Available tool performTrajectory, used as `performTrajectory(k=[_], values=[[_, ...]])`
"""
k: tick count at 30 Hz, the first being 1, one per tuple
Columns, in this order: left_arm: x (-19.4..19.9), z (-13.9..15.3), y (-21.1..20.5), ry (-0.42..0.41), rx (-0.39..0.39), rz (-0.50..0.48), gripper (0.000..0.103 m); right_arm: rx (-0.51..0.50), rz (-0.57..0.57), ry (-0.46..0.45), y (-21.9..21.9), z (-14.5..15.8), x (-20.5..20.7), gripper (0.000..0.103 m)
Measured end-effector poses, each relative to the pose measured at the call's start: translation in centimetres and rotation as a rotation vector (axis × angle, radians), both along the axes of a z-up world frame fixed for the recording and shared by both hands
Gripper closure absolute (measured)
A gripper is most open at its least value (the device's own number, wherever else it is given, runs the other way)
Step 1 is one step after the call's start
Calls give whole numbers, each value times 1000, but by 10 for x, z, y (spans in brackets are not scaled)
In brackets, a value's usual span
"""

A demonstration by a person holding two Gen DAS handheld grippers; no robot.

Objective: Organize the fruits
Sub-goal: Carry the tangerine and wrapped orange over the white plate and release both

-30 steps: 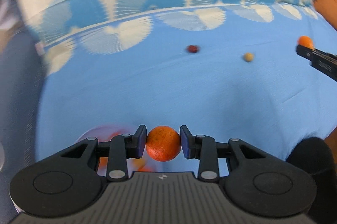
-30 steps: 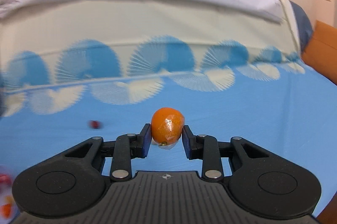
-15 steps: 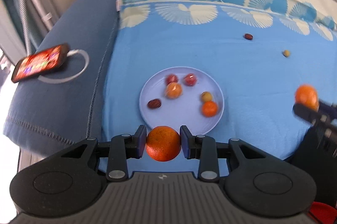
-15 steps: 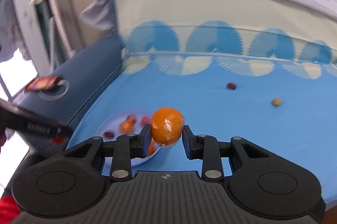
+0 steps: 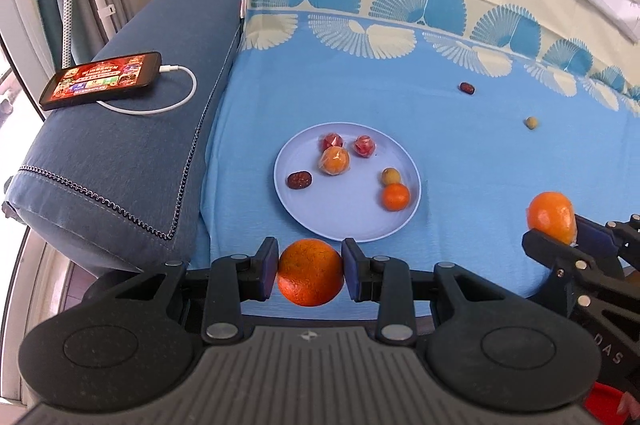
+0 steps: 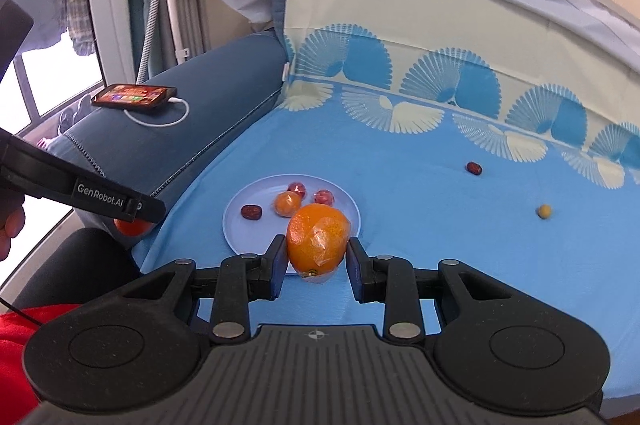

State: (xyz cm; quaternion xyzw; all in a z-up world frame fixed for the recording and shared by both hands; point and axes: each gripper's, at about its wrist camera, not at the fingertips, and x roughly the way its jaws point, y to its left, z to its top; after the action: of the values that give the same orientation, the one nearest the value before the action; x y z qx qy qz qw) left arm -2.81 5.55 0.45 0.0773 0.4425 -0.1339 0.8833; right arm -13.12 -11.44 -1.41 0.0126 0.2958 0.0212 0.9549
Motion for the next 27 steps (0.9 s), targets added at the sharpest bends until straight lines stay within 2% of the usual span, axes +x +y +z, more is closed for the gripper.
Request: performTrajectory(k=[19,23,27], values=[[3,-9,7,25,-21,0,65,-40,20,21,9,0,5,70],[9,-8,6,27,-16,1,65,-40,13,57,8,-2,13,70],[18,-5,5,27,-24,5,65,29,-17,117,1,-3,31,70]])
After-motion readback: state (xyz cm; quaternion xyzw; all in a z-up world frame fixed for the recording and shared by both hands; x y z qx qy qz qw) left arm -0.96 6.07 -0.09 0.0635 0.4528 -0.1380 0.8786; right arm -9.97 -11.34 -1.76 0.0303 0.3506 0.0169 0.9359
